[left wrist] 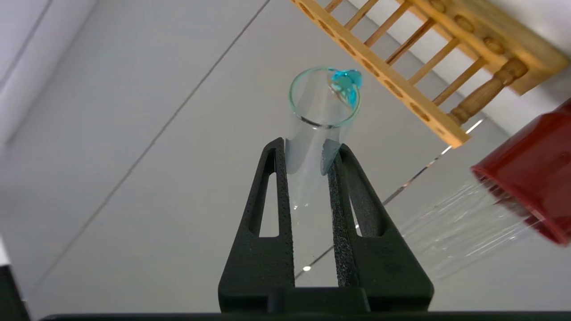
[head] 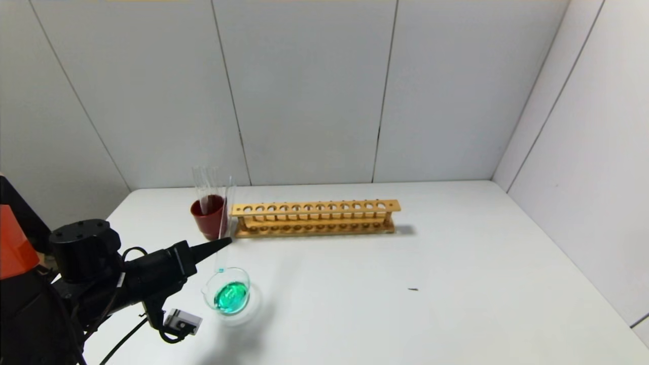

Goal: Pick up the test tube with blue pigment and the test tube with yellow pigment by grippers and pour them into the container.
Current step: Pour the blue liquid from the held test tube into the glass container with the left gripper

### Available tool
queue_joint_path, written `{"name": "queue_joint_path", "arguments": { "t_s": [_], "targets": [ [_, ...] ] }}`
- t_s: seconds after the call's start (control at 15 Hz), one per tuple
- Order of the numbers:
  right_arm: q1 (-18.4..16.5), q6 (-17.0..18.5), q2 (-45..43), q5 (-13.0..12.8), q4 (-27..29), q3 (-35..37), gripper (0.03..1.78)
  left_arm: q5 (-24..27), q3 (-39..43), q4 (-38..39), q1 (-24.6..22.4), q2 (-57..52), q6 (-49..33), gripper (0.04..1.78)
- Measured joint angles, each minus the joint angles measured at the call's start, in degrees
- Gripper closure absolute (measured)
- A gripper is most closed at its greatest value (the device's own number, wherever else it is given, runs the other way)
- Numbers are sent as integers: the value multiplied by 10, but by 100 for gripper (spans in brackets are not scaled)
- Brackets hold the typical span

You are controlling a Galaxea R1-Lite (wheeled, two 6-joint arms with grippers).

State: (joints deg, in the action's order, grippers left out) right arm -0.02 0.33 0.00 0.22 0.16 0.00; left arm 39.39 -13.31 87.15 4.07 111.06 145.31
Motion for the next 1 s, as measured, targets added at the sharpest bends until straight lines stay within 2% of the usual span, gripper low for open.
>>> {"name": "queue_joint_path", "arguments": {
  "t_s": [0.67, 1.0],
  "targets": [
    [0, 0, 0, 0, 0, 0, 6, -20, -6, 0, 1, 2, 23, 152],
    [0, 0, 0, 0, 0, 0, 6, -49, -5, 0, 1, -6, -13, 152]
  ]
}}
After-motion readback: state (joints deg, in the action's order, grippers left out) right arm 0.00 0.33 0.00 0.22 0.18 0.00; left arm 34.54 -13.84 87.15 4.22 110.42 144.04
